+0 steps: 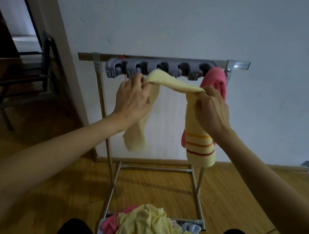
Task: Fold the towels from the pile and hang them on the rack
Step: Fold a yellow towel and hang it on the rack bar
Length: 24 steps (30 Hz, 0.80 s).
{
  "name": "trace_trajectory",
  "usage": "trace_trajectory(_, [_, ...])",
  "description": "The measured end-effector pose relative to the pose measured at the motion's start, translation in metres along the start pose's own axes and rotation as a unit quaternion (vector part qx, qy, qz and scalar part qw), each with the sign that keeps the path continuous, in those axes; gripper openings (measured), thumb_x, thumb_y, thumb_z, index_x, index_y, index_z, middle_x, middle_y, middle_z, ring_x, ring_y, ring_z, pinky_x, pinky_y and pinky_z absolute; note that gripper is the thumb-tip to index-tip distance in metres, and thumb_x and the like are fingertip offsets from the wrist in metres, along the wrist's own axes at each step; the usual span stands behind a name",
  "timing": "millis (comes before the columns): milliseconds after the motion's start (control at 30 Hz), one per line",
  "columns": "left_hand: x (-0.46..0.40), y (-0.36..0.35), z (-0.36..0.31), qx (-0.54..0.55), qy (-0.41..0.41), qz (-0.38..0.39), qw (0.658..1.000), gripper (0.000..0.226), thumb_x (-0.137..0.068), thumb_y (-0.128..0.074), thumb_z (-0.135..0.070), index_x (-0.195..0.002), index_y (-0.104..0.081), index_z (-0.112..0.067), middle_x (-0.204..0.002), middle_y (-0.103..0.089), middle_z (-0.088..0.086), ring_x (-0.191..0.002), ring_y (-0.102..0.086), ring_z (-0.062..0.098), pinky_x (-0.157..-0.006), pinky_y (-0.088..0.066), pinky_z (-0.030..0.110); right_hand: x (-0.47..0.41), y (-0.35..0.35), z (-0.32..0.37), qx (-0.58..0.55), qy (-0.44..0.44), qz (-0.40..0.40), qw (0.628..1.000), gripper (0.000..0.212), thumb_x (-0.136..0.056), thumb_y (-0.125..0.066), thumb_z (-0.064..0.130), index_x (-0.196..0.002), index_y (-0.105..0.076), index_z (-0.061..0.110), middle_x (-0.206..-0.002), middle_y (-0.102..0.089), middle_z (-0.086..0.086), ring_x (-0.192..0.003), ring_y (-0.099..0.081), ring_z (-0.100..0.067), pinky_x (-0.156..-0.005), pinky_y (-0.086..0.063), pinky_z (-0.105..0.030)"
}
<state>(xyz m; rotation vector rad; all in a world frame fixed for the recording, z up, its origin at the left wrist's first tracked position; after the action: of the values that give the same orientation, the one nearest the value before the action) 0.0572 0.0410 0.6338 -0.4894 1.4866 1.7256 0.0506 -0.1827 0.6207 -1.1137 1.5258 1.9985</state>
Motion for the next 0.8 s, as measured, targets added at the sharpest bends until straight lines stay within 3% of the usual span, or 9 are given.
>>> trace_trajectory(100, [-0.024,0.001,-0.007,0.03,0.014,0.022,0.999,0.043,-0.078,-0.064,-0.016,-0.117,-0.051,-0.004,-0.113,-0.052,0.021,-0.077,-0.057,0.036,-0.054,-0.042,0.034,-0.015,-0.002,-0.004,0.036,-0.034,-0.03,0.998,0.023,-0.089,-0.055,0.012,-0.109,-0.066,0.007,-0.104,-0.06,-0.009,-0.087,-0.056,-0.026,-0.061,-0.044,-0.032])
trace_trajectory(200, [-0.041,-0.001,-0.018,0.063,0.007,0.022,0.998,0.051,-0.069,-0.065,0.002,-0.119,-0.053,0.002,-0.107,-0.057,0.024,-0.056,-0.057,0.036,-0.04,-0.033,0.025,-0.025,-0.003,-0.009,0.03,-0.036,-0.058,0.997,0.027,-0.085,-0.061,0.007,-0.112,-0.063,0.004,-0.115,-0.057,-0.012,-0.094,-0.057,-0.029,-0.069,-0.053,-0.036])
trace_trajectory(267, [-0.053,-0.002,-0.024,0.079,0.016,0.02,0.997,0.057,-0.07,-0.062,0.005,-0.125,-0.05,0.002,-0.105,-0.058,0.024,-0.055,-0.057,0.037,-0.041,-0.03,0.026,-0.029,-0.005,-0.014,0.024,-0.007,-0.068,0.997,0.033,-0.082,-0.059,-0.004,-0.114,-0.061,0.003,-0.117,-0.055,-0.016,-0.092,-0.058,-0.031,-0.064,-0.049,-0.032])
trace_trajectory(400, [-0.076,-0.005,-0.034,0.094,0.037,0.027,0.995,0.058,-0.08,-0.054,-0.003,-0.136,-0.039,-0.006,-0.119,-0.05,0.02,-0.068,-0.058,0.04,-0.048,-0.03,0.033,-0.041,-0.011,-0.028,0.047,0.03,-0.055,0.997,0.047,-0.071,-0.062,-0.014,-0.114,-0.06,0.004,-0.105,-0.053,-0.018,-0.09,-0.052,-0.033,-0.067,-0.049,-0.036])
trace_trajectory(533, [-0.089,-0.01,-0.046,0.099,0.009,0.007,0.995,0.045,-0.082,-0.052,-0.006,-0.127,-0.047,-0.005,-0.115,-0.051,0.018,-0.067,-0.058,0.035,-0.045,-0.028,0.032,-0.049,-0.017,-0.034,0.013,-0.027,-0.012,0.999,0.057,-0.073,-0.057,-0.009,-0.126,-0.052,0.01,-0.112,-0.049,-0.012,-0.098,-0.047,-0.027,-0.064,-0.038,-0.028])
trace_trajectory(667, [-0.098,-0.019,-0.059,0.125,-0.013,-0.018,0.992,0.049,-0.08,-0.053,0.009,-0.127,-0.046,-0.002,-0.114,-0.051,0.02,-0.06,-0.058,0.033,-0.042,-0.043,0.034,-0.056,-0.02,-0.034,-0.036,-0.083,-0.046,0.995,0.048,-0.077,-0.054,-0.003,-0.123,-0.053,0.011,-0.111,-0.05,-0.01,-0.095,-0.049,-0.026,-0.058,-0.042,-0.033])
trace_trajectory(800, [-0.11,-0.023,-0.066,0.113,-0.009,-0.006,0.993,0.053,-0.077,-0.056,0.013,-0.127,-0.046,-0.004,-0.115,-0.05,0.019,-0.067,-0.061,0.034,-0.046,-0.039,0.034,-0.067,-0.023,-0.042,-0.044,-0.114,-0.073,0.99,0.032,-0.083,-0.054,0.001,-0.115,-0.056,0.009,-0.111,-0.049,-0.009,-0.086,-0.053,-0.024,-0.054,-0.035,-0.029])
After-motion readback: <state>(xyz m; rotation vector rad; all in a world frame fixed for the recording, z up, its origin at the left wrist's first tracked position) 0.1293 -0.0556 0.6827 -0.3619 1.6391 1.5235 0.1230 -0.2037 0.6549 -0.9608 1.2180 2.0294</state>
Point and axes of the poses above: each hand's wrist, its own x-axis away from the middle knuckle, its own y-axis out of the back of the hand, z = x × y, the point moved 2 cm from there along -x, towards the middle knuckle
